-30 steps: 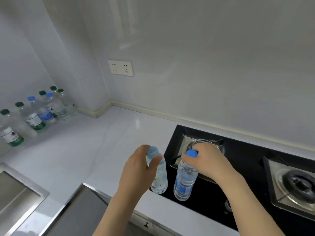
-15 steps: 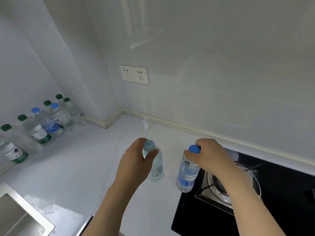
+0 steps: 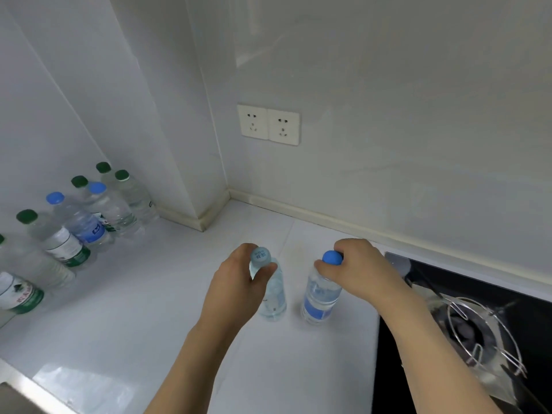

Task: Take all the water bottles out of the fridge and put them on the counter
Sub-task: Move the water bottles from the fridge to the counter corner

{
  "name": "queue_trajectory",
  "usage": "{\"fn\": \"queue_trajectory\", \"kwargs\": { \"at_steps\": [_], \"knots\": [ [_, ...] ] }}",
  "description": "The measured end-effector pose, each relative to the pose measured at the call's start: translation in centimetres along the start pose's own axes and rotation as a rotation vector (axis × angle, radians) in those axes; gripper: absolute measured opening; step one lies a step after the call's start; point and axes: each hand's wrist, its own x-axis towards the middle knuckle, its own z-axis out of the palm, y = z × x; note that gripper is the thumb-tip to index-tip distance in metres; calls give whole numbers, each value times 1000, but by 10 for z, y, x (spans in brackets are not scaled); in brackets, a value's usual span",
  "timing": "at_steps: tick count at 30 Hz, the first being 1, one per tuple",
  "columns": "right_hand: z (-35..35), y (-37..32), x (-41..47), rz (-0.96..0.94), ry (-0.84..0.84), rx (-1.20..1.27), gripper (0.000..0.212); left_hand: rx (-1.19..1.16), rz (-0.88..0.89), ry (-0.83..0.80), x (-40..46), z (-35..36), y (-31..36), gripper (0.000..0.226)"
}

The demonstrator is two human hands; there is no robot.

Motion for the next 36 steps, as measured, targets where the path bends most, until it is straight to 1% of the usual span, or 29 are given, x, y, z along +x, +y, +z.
{"fn": "queue_trajectory", "kwargs": {
  "at_steps": [6, 11, 15, 22, 25, 30, 36],
  "knots": [
    [53, -78, 36, -38, -51, -87, 44, -7, -48, 41, 25, -60, -73, 20],
    [91, -134, 57, -107, -94, -110, 43, -2, -129, 96, 38, -99, -125, 22],
    [123, -183, 78, -197, -149, -149, 43, -49, -208, 169, 46, -130, -165, 24],
    [179, -286, 120, -373, -227, -265, 44, -64, -310, 307, 57, -183, -233, 16],
    [199, -319, 134, -424, -265, -266, 45, -74, -353, 353, 62, -196, -255, 17],
    [240, -358, 162, -442, -333, -219, 44, -89, -403, 393, 76, -207, -290, 24],
    [290, -378, 186, -460, -391, -131, 35, -74, -411, 465, 97, -210, -315, 26]
  ]
}}
